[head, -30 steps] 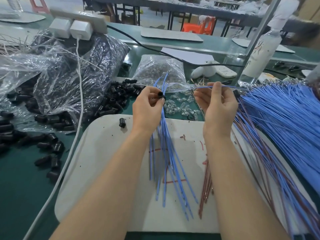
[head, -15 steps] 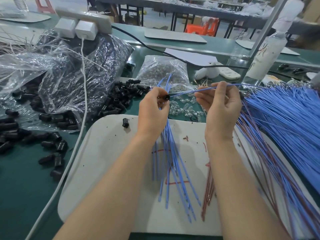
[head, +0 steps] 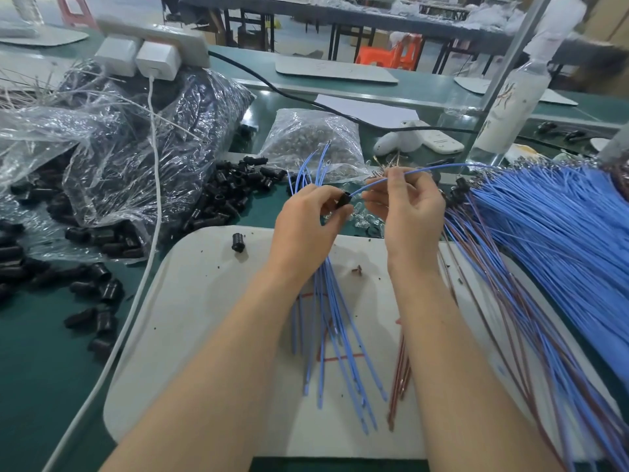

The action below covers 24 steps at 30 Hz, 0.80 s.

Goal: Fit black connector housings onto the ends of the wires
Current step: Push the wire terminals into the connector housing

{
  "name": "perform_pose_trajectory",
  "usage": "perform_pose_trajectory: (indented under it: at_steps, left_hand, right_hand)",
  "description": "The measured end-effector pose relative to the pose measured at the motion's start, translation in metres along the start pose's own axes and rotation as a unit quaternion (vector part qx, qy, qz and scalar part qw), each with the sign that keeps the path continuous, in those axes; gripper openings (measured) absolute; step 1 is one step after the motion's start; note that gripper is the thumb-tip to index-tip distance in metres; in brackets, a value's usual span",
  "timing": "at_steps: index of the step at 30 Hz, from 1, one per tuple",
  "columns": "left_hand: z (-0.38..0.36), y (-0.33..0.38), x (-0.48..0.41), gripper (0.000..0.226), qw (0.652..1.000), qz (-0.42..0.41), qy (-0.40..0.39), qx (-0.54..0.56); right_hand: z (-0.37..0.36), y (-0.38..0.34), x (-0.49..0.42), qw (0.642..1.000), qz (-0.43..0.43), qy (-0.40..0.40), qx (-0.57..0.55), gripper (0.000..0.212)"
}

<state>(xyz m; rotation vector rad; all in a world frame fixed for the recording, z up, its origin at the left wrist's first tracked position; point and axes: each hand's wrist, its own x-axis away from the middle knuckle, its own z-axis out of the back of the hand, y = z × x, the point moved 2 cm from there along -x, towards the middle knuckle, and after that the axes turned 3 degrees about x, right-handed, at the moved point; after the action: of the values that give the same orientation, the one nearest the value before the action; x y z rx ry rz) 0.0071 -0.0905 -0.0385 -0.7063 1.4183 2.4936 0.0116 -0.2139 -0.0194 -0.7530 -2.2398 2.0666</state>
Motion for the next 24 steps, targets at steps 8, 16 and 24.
perform_pose_trajectory:
  at_steps: [8, 16, 24]
  left_hand:
    - [0.001, 0.010, 0.002, 0.012, 0.999, -0.048, 0.012, -0.002]
    - [0.001, 0.012, 0.002, 0.018, 0.999, -0.041, 0.015, 0.013]
    - [0.003, 0.014, 0.003, 0.012, 0.997, -0.030, 0.047, 0.045]
  right_hand:
    - [-0.007, 0.003, 0.004, 0.993, 0.014, -0.055, 0.105, 0.021]
    - [-0.009, 0.001, 0.005, 0.997, -0.031, -0.073, 0.015, 0.018]
    - [-0.014, -0.002, 0.009, 0.994, -0.020, -0.108, 0.012, 0.017]
